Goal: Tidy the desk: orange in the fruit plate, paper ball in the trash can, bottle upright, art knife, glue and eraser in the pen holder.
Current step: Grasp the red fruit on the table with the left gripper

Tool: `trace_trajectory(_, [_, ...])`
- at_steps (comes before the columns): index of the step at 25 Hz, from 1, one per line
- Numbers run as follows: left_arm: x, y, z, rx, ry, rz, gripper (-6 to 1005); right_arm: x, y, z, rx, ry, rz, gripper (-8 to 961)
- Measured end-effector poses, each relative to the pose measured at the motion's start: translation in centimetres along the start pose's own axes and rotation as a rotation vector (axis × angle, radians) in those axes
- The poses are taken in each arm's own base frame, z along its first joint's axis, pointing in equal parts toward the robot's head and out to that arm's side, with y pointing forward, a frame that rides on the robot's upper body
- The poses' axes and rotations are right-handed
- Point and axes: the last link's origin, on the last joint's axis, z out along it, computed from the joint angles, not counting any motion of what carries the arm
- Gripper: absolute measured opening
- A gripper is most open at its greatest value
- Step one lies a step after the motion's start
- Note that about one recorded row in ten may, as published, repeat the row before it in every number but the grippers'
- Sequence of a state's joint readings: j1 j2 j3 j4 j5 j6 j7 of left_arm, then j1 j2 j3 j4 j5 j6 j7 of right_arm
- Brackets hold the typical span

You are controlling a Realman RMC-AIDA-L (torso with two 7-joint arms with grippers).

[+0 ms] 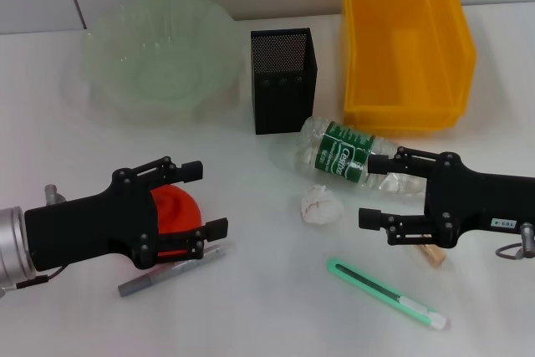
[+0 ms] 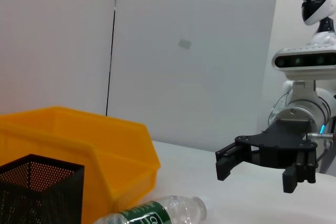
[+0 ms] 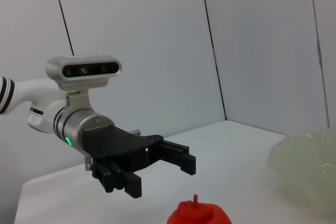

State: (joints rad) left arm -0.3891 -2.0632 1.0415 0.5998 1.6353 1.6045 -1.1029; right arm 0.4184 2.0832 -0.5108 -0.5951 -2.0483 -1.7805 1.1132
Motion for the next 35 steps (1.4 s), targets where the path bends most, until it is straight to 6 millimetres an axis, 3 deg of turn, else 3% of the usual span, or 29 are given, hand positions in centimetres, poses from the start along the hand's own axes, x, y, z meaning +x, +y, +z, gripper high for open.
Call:
trace_trajectory(11, [-0.1,0.0,-0.1,0.004,-0.001,-0.001,837,0.0,0.1,-0.1,0.002,-0.003,0.001,831])
trace_trajectory(21, [-1.9,-1.6,-0.6,0.160,-0.079,-0.014,816,0.4,0.4,0.0,-0.001,-0.012,0.021,831])
trace_trajectory(35, [-4.1,-2.0,-1.3,0.257,-0.138,-0.080,788,0.5,0.4,-0.1,0.001,-0.007,0.024,832])
